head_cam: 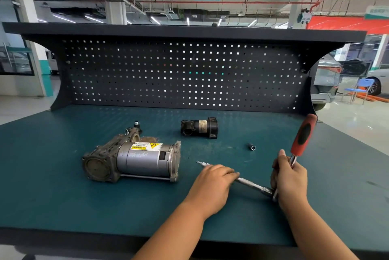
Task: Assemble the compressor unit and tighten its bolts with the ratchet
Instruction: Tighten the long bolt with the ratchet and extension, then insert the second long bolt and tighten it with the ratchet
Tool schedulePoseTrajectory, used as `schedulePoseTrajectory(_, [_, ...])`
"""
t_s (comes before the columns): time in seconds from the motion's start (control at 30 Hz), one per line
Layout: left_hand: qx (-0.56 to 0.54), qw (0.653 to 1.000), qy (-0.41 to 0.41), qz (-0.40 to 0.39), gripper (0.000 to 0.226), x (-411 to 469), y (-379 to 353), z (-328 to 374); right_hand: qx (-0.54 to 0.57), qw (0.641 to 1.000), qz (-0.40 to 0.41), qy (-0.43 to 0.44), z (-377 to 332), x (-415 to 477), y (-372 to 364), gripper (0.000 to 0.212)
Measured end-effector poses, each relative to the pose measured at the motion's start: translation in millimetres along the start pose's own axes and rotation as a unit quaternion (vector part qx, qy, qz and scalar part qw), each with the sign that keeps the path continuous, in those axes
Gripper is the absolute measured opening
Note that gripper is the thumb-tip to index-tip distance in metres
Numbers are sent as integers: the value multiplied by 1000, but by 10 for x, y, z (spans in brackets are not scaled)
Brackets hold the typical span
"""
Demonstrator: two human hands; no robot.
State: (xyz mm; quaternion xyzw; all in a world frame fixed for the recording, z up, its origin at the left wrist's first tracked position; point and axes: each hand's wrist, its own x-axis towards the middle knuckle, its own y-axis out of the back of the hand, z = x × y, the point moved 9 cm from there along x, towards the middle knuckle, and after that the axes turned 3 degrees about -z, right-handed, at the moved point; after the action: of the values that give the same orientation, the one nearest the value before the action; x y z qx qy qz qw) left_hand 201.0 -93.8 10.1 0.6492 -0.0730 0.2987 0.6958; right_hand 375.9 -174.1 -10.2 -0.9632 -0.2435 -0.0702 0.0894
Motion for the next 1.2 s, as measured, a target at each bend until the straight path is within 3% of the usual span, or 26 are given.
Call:
schedulePoseTrajectory(0.27, [-27, 995, 82, -41, 32, -38, -55, -185, -111, 985, 72, 113, -276, -122, 129, 46])
schedulePoseTrajectory(0.37, [-28, 994, 95, -49, 30, -42, -81, -212, -201, 964, 41, 167, -370, -169, 43, 42])
schedulePoseTrajectory(0.47, [-33, 992, 105, -56, 30, -47, -82, -224, -372, 906, -50, 197, -355, -208, -247, 25])
schedulePoseTrajectory(0.6, [-40, 991, 113, -58, 30, -55, -57, -227, -562, 789, -117, 219, -240, -245, -556, 36])
schedulePoseTrajectory(0.7, [-42, 992, 110, -49, 29, -79, -8, -204, -592, 764, -133, 217, -186, -199, -587, 44])
schedulePoseTrajectory(0.77, [-43, 995, 89, -16, 28, -98, 109, -103, -618, 742, -138, 221, -147, -182, -589, 49])
schedulePoseTrajectory(0.83, [-59, 995, 13, 81, 24, -120, 347, 117, -652, 709, -147, 226, -93, -190, -620, 58])
schedulePoseTrajectory(0.9, [-49, 974, -75, 209, 20, -219, 614, 317, -668, 691, -149, 232, -69, -195, -663, 67])
schedulePoseTrajectory(0.93, [-29, 966, -91, 242, 18, -253, 693, 334, -670, 688, -151, 233, -71, -193, -674, 71])
schedulePoseTrajectory(1.0, [34, 965, -42, 258, 20, -245, 840, 139, -673, 685, -158, 232, -71, -184, -682, 73])
schedulePoseTrajectory(1.07, [99, 967, 76, 221, 32, -246, 957, -277, -678, 677, -166, 233, -59, -181, -686, 74])
schedulePoseTrajectory(1.13, [153, 962, 206, 92, 62, -273, 943, -798, -687, 666, -175, 232, -32, -169, -697, 75])
schedulePoseTrajectory(1.2, [170, 946, 273, -43, 90, -362, 884, -1227, -698, 657, -197, 207, 21, -126, -714, 73])
